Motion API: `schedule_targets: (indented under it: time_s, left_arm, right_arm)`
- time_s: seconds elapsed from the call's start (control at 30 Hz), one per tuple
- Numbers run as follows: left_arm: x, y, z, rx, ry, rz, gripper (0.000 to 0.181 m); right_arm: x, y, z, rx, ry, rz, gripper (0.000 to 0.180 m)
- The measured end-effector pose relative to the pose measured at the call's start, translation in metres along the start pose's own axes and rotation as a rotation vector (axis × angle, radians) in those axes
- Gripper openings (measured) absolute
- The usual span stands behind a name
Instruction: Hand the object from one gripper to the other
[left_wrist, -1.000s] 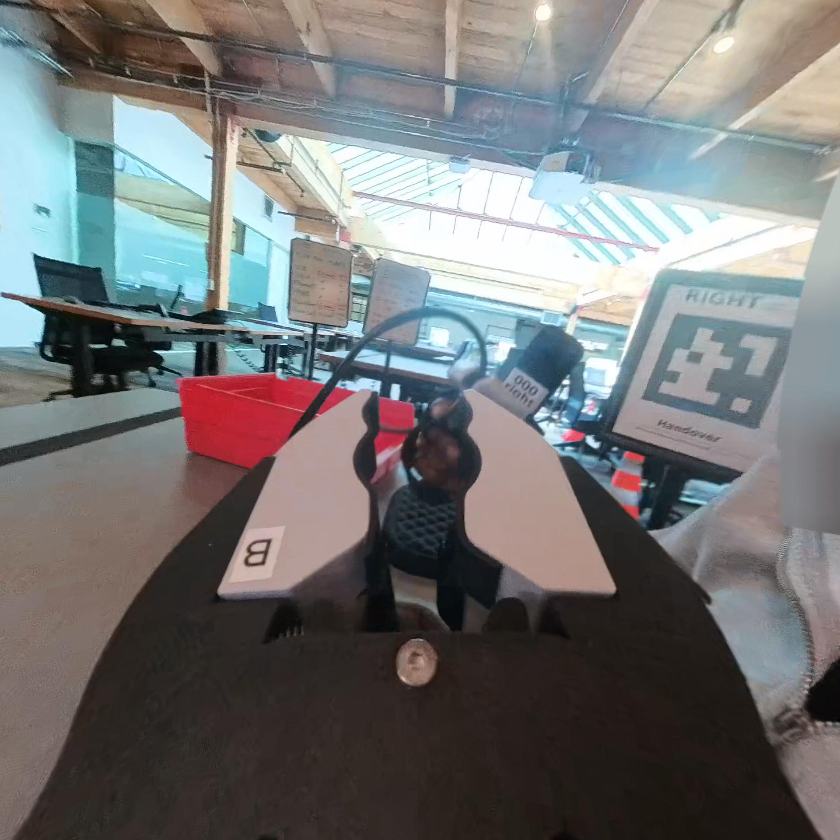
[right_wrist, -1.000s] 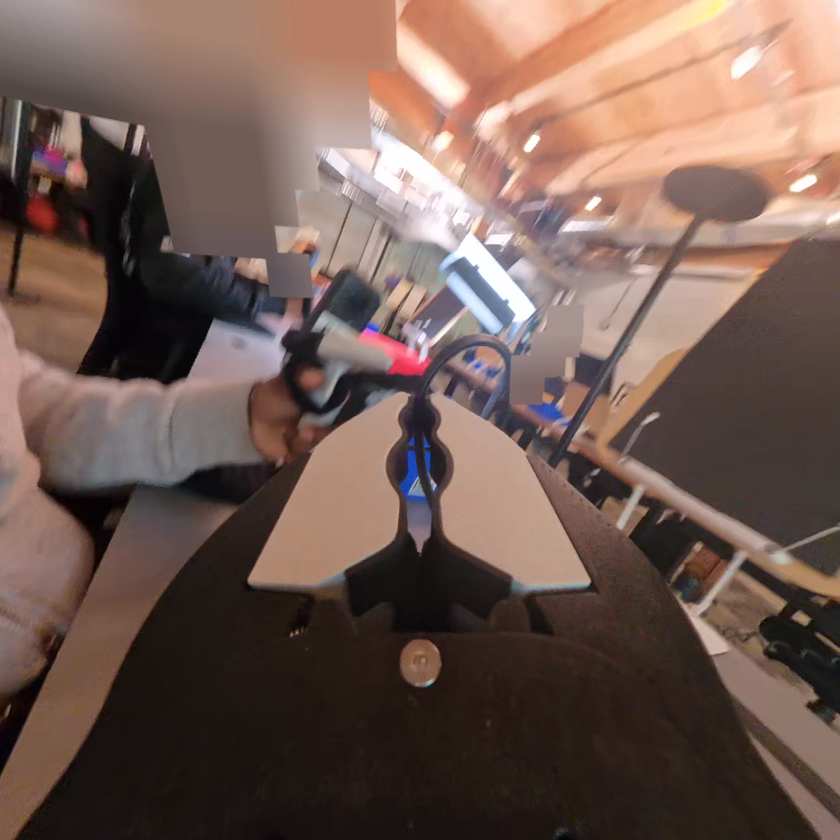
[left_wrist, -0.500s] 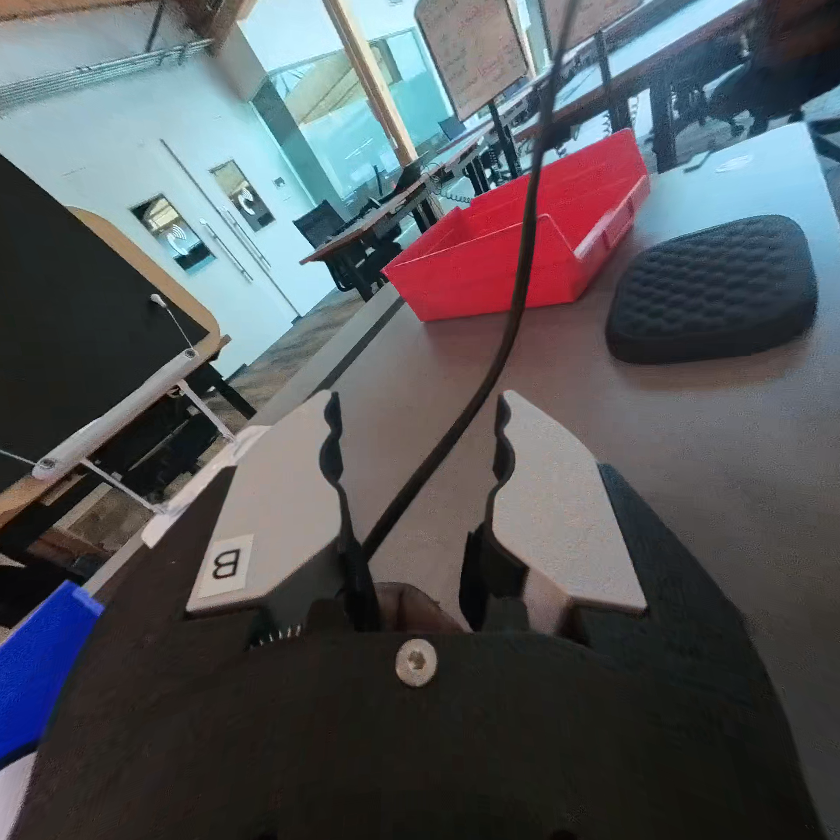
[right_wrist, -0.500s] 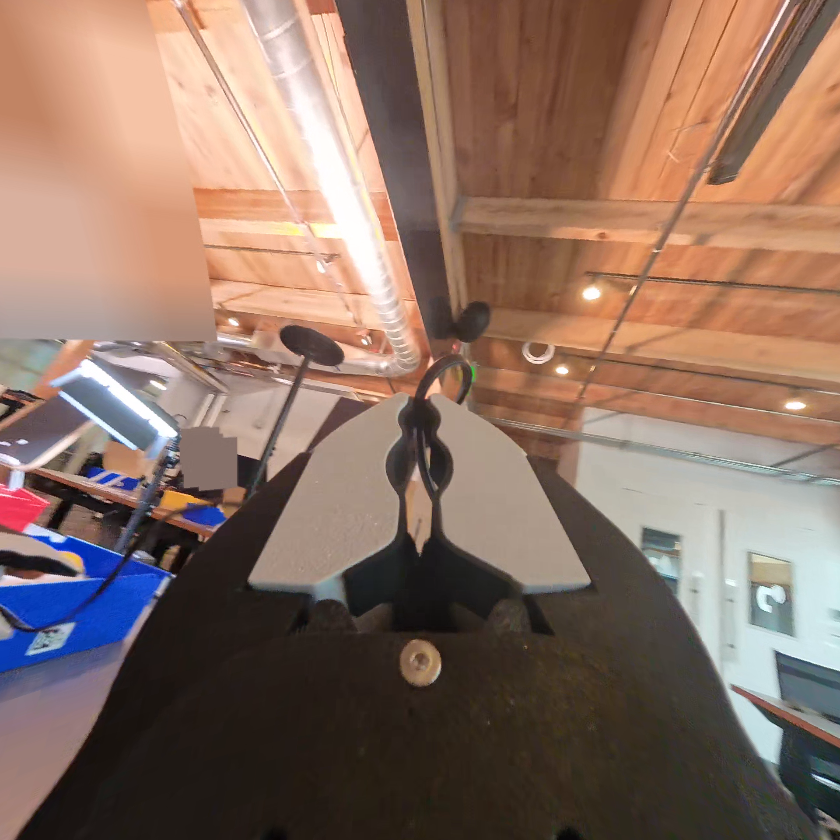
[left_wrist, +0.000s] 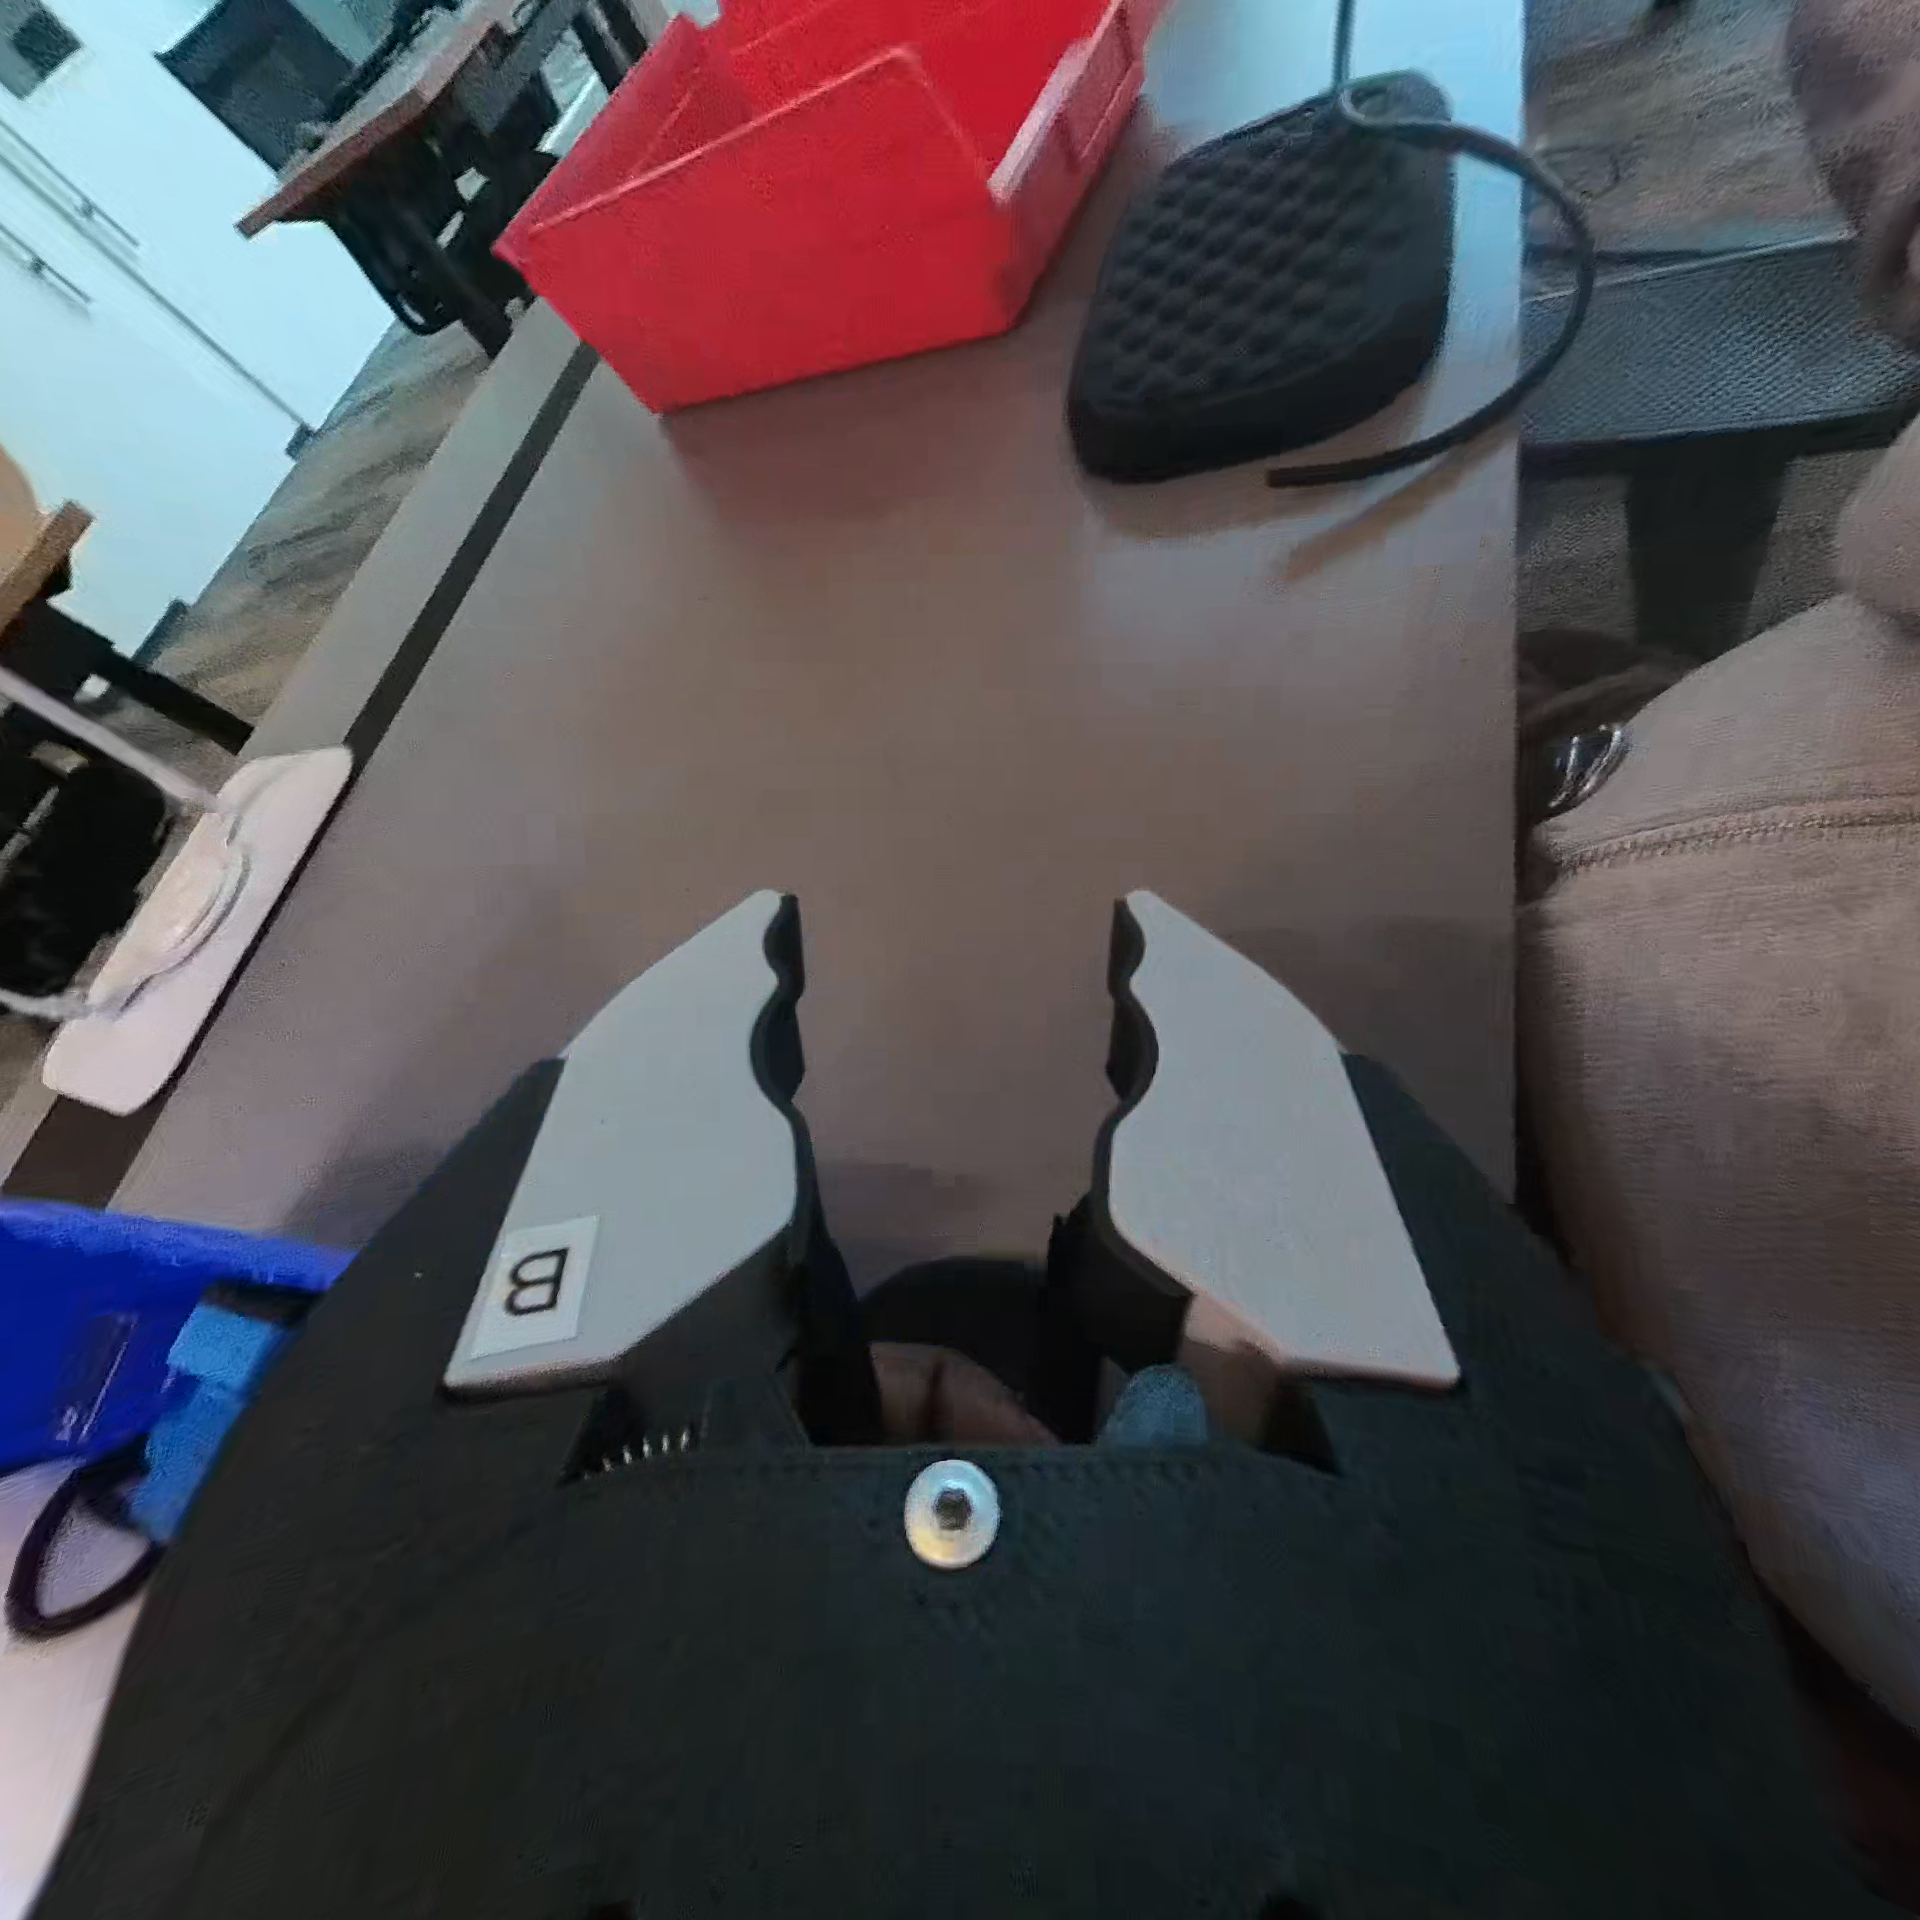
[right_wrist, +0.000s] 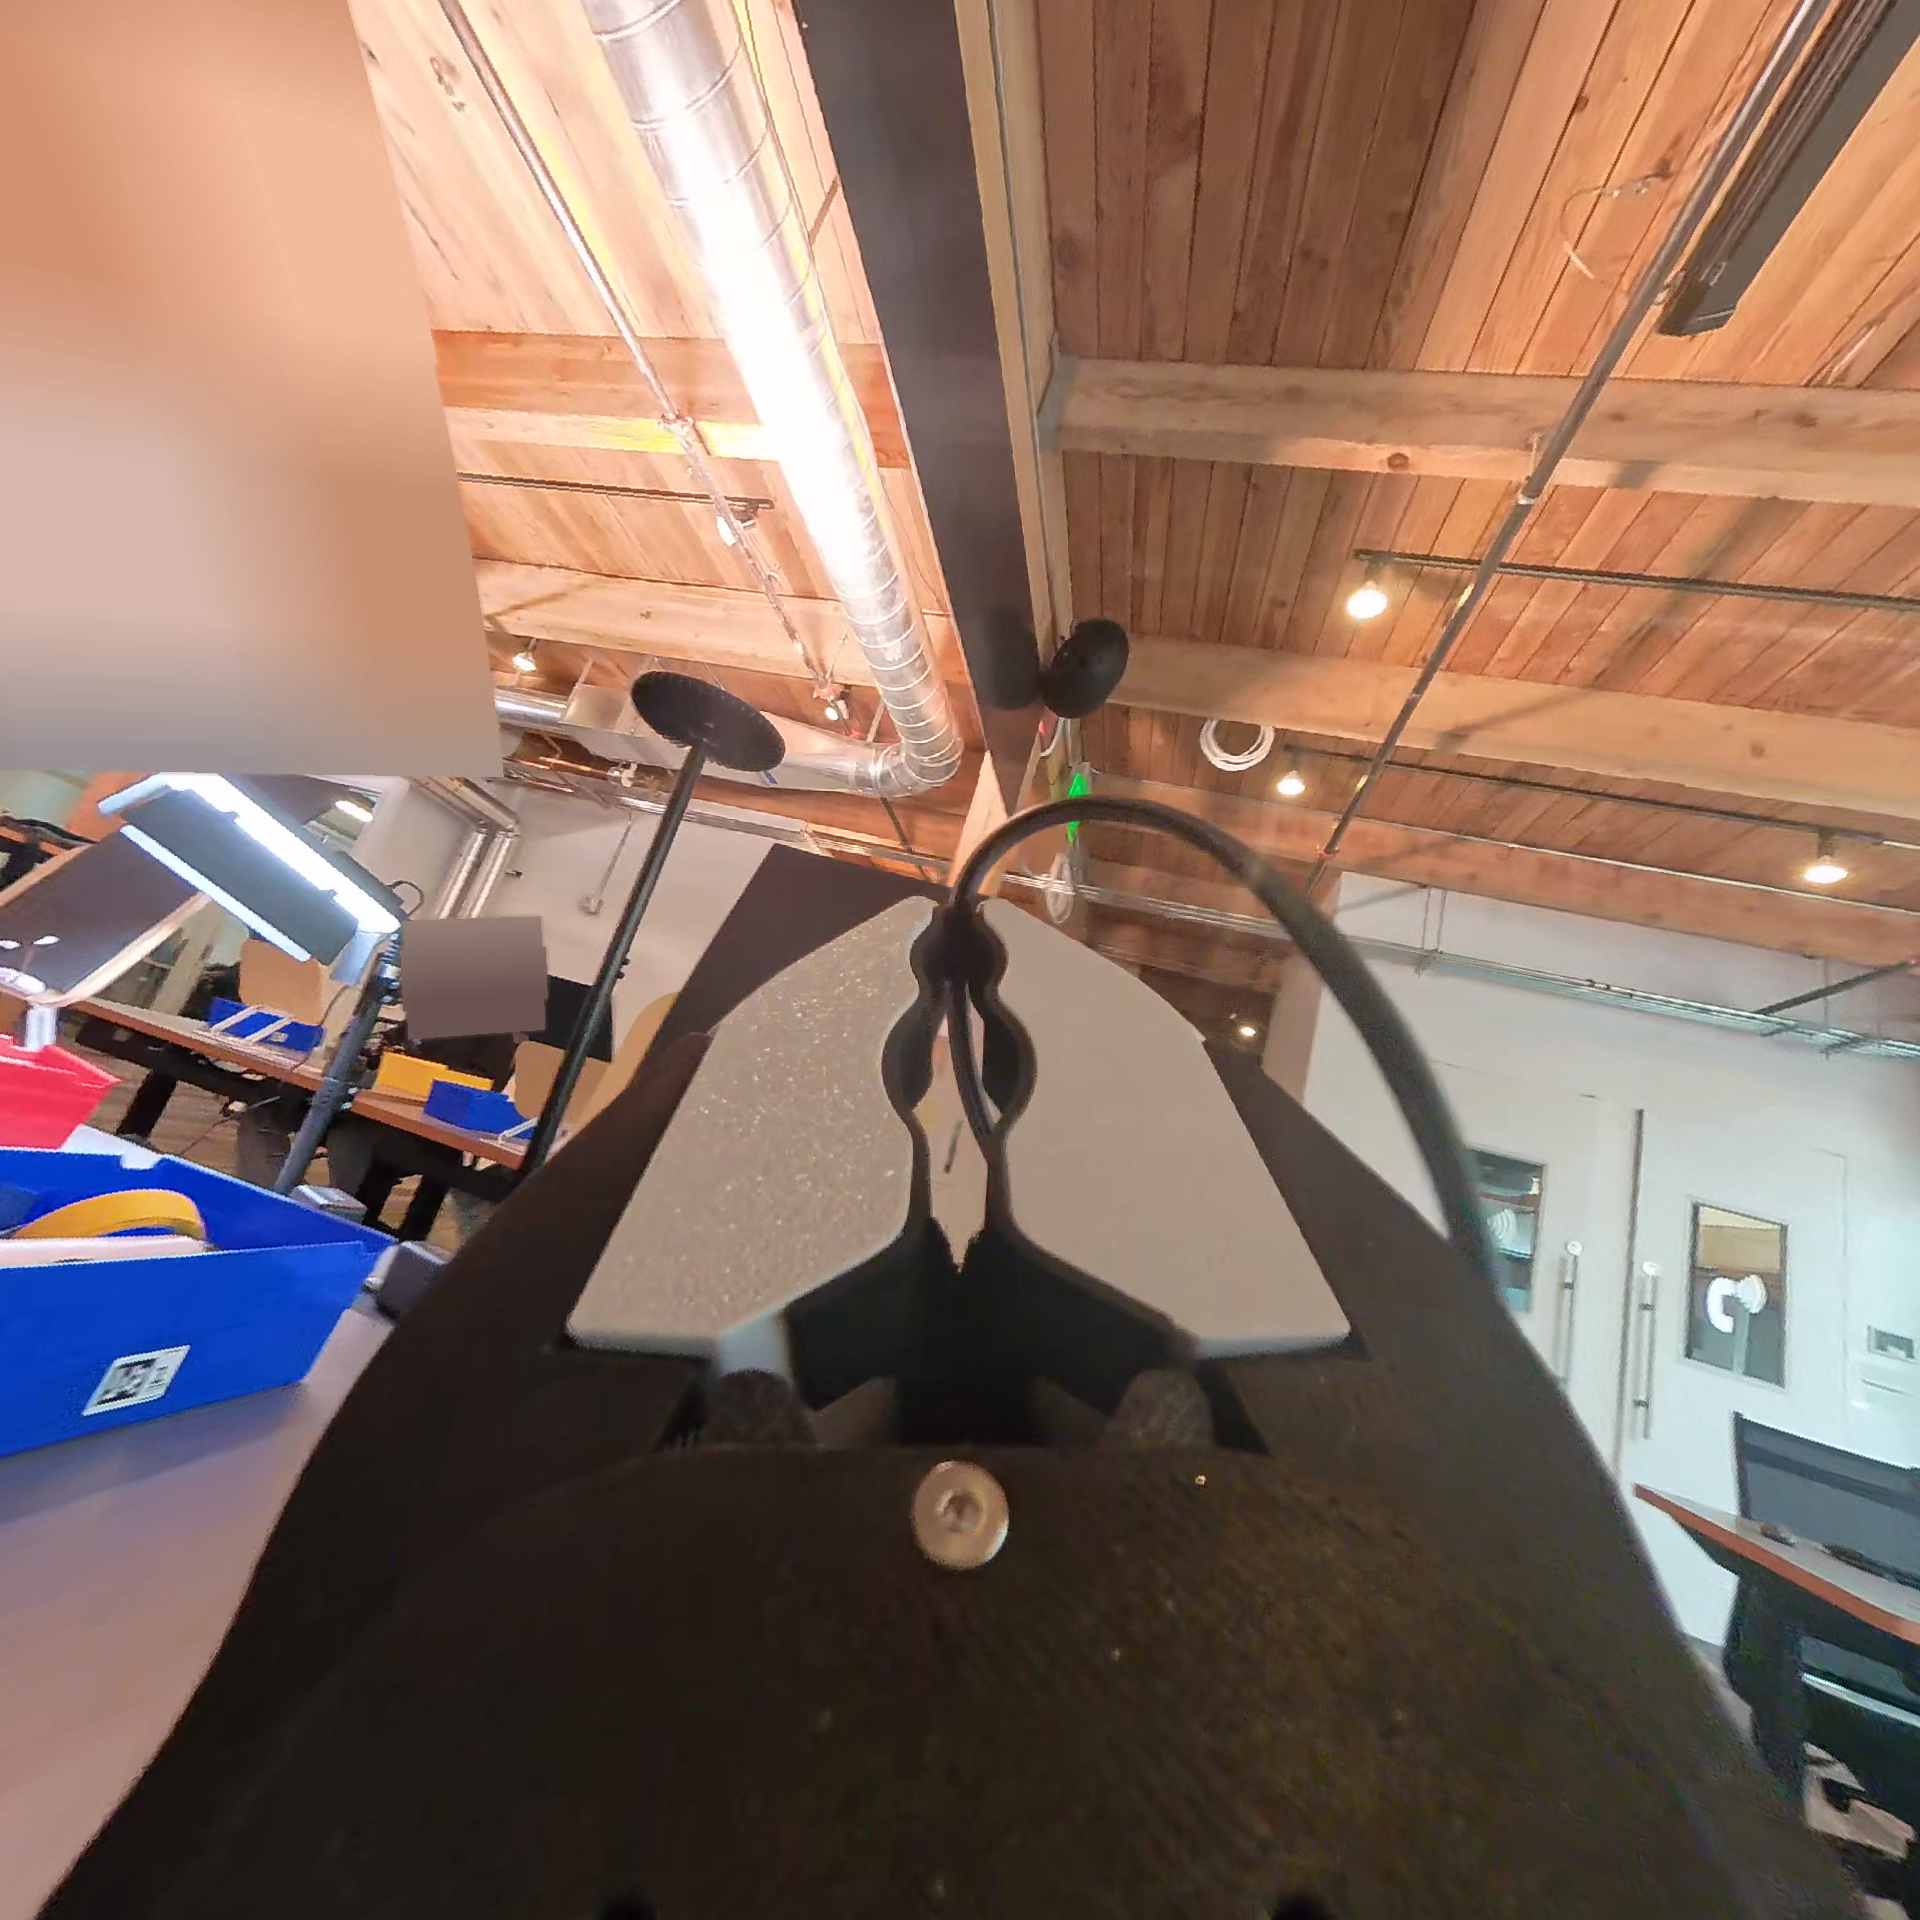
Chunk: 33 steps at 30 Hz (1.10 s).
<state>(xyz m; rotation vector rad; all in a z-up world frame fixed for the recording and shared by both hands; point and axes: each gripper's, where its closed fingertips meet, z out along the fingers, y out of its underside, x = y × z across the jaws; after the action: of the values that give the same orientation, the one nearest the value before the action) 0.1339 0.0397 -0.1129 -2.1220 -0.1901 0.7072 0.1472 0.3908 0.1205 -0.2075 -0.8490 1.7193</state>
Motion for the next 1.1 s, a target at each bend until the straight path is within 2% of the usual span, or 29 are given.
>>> schedule_targets:
  time_s: [0.03,0.17,0.27,0.37,0.47,0.53,0.6,0.7,0.77,0.83,0.9,0.93,1.0,1.1]
  left_arm:
    - [0.004,-0.007,0.006,0.014,-0.001,0.023,0.056]
    - [0.012,-0.033,0.037,0.061,-0.044,0.114,0.056]
    - [-0.003,-0.064,0.046,0.227,-0.136,0.078,0.056]
    - [-0.023,-0.094,0.033,0.422,-0.221,0.064,0.057]
    - [-0.022,-0.111,0.013,0.531,-0.330,0.275,0.057]
    - [-0.018,-0.109,0.008,0.517,-0.419,0.420,0.057]
    - [-0.018,-0.105,0.006,0.491,-0.511,0.511,0.057]
    - [-0.021,-0.105,0.002,0.467,-0.620,0.665,0.056]
    - [-0.018,-0.104,0.008,0.424,-0.596,0.758,0.053]
    - [-0.015,-0.106,0.016,0.403,-0.553,0.792,0.039]
    - [-0.019,-0.111,0.017,0.429,-0.545,0.706,0.005]
    - [-0.020,-0.113,0.018,0.459,-0.502,0.613,0.004]
    - [-0.018,-0.113,0.024,0.504,-0.301,0.319,0.004]
    - [-0.016,-0.123,0.013,0.748,0.036,-0.123,0.004]
  right_arm:
    - [-0.003,0.001,0.001,-0.003,-0.016,0.013,0.004]
    - [-0.038,0.001,0.015,0.006,-0.163,0.128,0.004]
    - [-0.090,0.015,0.032,-0.054,-0.335,0.220,0.003]
    - [-0.167,0.059,0.044,-0.296,-0.593,0.414,0.003]
    - [-0.240,0.098,0.034,-0.542,-0.874,0.767,0.003]
    - [-0.266,0.102,0.028,-0.597,-1.001,1.024,0.004]
    - [-0.278,0.103,0.021,-0.635,-1.090,1.183,0.004]
    - [-0.289,0.111,0.012,-0.715,-1.136,1.195,0.004]
    - [-0.296,0.110,0.002,-0.761,-1.206,1.182,0.004]
    - [-0.301,0.107,-0.003,-0.770,-1.243,1.160,0.004]
    - [-0.303,0.104,-0.004,-0.762,-1.255,1.143,0.004]
    - [-0.304,0.103,-0.004,-0.754,-1.259,1.127,0.005]
    - [-0.302,0.098,-0.001,-0.677,-1.258,1.047,0.013]
    - [-0.294,0.078,0.002,-0.467,-1.268,0.902,0.030]
